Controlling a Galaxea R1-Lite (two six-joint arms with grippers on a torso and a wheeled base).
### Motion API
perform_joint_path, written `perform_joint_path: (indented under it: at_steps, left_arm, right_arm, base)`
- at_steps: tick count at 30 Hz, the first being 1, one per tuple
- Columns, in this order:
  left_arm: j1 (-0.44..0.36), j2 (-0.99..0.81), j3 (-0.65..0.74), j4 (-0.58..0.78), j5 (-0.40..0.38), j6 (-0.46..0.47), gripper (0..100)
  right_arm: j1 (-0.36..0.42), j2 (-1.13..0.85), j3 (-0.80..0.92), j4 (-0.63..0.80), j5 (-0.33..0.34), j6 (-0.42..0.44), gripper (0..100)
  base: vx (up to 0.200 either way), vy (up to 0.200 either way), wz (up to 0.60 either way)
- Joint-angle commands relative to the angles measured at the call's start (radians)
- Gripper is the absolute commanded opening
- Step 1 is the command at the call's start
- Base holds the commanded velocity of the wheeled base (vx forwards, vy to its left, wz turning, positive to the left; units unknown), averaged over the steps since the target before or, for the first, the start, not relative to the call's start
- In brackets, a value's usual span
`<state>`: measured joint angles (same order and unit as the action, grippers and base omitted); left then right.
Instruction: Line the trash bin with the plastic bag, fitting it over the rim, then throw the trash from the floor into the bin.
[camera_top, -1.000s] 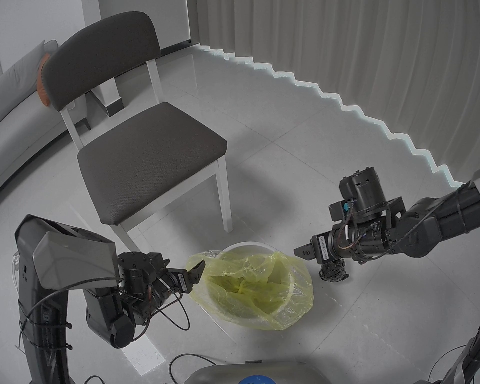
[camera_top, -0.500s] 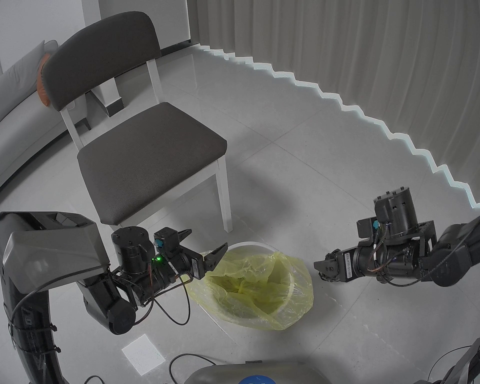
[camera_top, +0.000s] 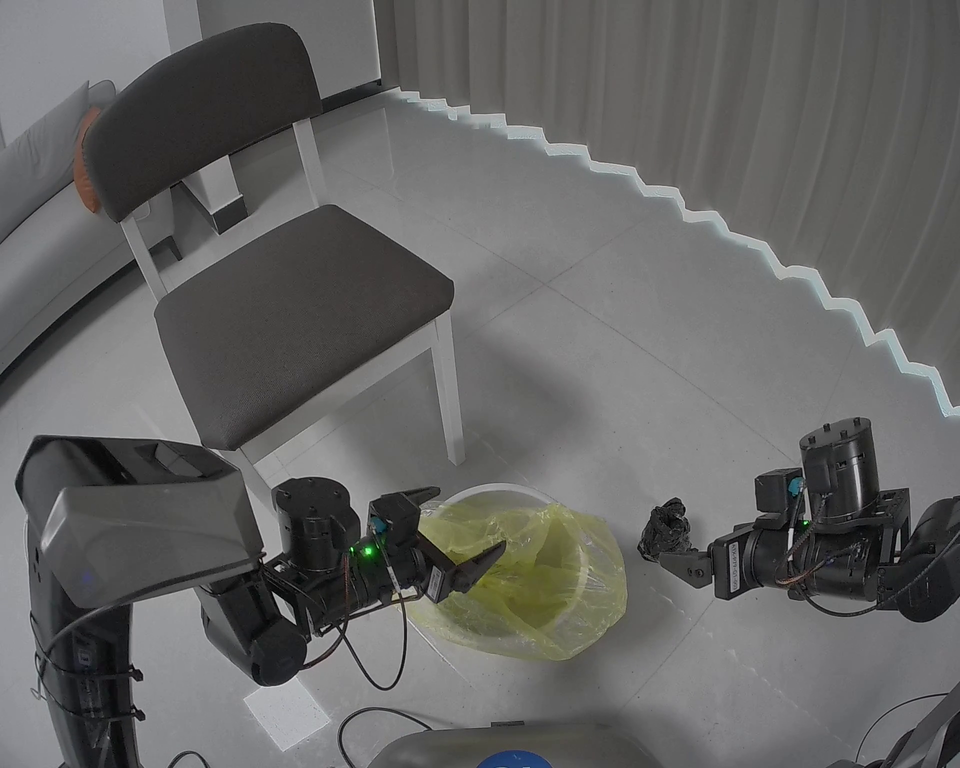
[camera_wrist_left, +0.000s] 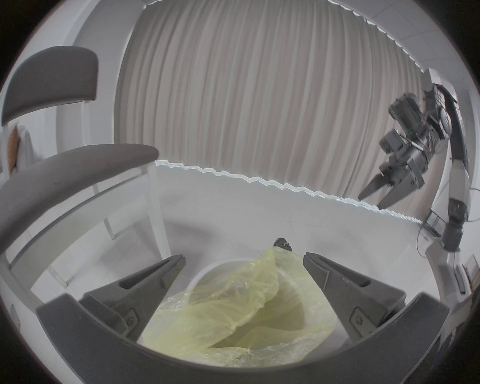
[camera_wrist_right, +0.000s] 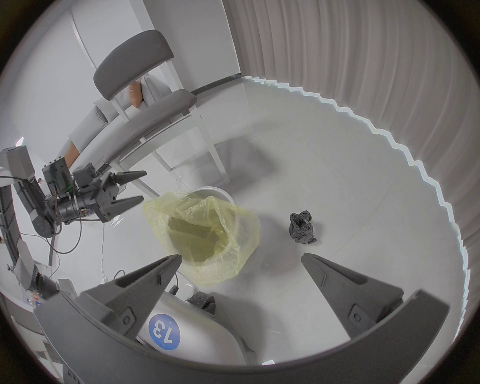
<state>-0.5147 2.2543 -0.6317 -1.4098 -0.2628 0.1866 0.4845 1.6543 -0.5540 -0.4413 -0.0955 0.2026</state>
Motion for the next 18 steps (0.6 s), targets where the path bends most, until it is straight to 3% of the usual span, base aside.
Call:
perform_joint_path:
  at_steps: [1, 11, 18]
  left_arm:
    - [-0.013, 0.082, 0.007, -0.005, -0.001, 0.047, 100]
    - [0.008, 0.199, -0.049, -0.017, -0.001, 0.188, 100]
    - [0.03, 0.217, -0.098, -0.011, 0.008, 0.192, 100]
  right_arm:
    - [-0.009, -0.014, 0.031, -0.005, 0.0, -0.003, 100]
    - [-0.018, -0.071, 0.086, -0.004, 0.002, -0.018, 100]
    - [-0.02, -0.102, 0.102, 0.001, 0.002, -0.038, 100]
  base:
    - [0.0, 0.0, 0.0]
    - [0.0, 0.0, 0.0]
    - [0.0, 0.0, 0.0]
